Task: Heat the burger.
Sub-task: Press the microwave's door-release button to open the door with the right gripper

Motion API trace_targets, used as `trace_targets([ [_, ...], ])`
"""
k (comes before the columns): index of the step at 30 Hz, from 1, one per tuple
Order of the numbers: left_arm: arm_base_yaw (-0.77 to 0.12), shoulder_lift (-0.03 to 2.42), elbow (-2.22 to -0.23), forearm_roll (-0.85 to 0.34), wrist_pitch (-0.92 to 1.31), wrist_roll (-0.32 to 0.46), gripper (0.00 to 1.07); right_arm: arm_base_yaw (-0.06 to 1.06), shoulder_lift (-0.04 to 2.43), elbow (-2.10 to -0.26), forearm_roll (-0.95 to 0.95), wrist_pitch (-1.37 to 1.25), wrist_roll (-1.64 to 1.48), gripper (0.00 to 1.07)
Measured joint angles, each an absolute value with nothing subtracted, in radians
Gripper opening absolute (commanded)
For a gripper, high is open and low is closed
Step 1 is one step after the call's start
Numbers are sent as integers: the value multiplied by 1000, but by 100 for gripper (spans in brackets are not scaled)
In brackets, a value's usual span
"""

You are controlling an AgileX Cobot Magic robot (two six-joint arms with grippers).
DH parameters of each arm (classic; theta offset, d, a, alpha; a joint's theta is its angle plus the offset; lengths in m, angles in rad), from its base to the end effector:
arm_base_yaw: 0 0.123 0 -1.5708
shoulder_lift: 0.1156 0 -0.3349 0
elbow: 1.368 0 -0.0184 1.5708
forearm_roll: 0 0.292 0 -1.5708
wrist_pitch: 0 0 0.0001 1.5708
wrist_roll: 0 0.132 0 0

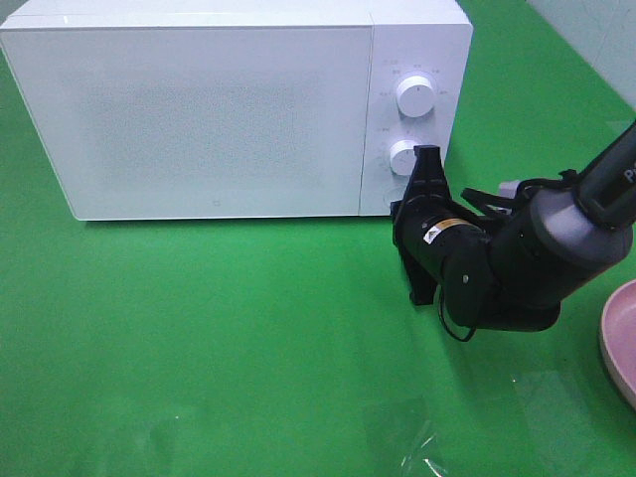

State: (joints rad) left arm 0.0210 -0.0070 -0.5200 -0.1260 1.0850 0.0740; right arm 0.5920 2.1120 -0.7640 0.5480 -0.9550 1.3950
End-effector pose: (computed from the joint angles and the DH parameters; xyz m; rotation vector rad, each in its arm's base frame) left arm 0.0125 -0.0144 0.2834 0.0636 2.0354 -0.0909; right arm 0.3814 0.1889 0.0711 1.3765 1.5671 1.0969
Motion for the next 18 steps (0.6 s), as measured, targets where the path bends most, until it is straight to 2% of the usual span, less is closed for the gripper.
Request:
trace_targets([
  [18, 21, -7, -520, -126, 1085, 74, 98, 561, 2159, -848, 532, -937, 1393, 0],
])
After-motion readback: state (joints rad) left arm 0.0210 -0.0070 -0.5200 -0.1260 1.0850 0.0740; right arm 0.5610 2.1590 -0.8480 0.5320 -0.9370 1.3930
